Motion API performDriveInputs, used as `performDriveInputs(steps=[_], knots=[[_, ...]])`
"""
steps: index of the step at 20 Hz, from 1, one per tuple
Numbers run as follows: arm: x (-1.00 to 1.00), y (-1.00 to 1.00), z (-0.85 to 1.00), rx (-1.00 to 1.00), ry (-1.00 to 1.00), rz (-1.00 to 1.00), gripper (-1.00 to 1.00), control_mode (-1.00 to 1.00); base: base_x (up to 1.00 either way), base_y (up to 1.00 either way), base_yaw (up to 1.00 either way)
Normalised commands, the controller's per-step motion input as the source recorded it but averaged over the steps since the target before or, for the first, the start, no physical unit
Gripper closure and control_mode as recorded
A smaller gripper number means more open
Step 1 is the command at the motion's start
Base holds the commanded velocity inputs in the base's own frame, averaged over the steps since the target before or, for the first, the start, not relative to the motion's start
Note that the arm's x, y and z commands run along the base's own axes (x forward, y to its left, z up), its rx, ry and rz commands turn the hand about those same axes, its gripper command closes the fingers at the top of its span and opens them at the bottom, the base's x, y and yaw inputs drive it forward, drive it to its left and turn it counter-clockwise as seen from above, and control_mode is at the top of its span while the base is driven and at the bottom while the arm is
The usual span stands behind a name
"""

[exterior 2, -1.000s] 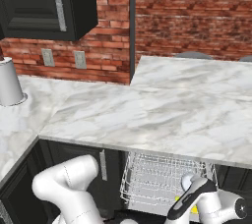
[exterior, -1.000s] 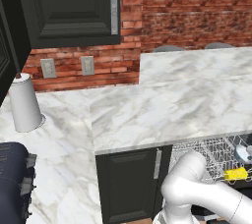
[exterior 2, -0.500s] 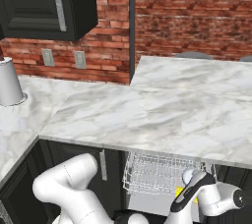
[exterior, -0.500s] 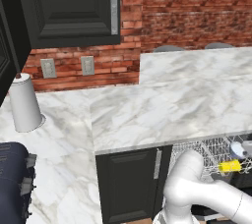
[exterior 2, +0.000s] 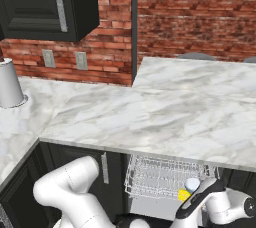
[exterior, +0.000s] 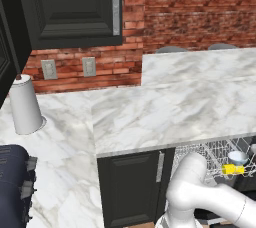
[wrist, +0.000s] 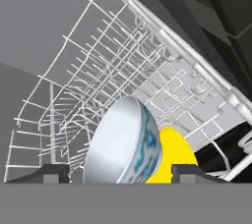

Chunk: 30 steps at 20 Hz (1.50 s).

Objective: Pick up the cup and bowl from the counter, place them in the dishwasher, and close the dishwasher door.

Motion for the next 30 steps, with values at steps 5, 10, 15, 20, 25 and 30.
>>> performDriveInputs(steps=[5,10,15,20,25,30], knots=[[-0.26,-0.11,0.21,0.0,-0.07,0.0,-1.0,-1.0,0.0,0.0,0.0],[-0.15,-0.08,0.11,-0.02,-0.01,0.0,-1.0,-1.0,0.0,0.0,0.0],[0.0,-0.02,0.11,-0.03,0.04,-0.03,-1.0,-1.0,0.0,0.0,0.0],[0.0,0.0,0.21,0.0,0.15,-0.04,-1.0,-1.0,0.0,0.0,0.0],[-0.01,-0.09,0.18,0.04,0.1,-0.02,-1.0,-1.0,0.0,0.0,0.0],[-0.1,-0.1,0.13,0.0,0.0,0.0,-1.0,-1.0,0.0,0.0,0.0]])
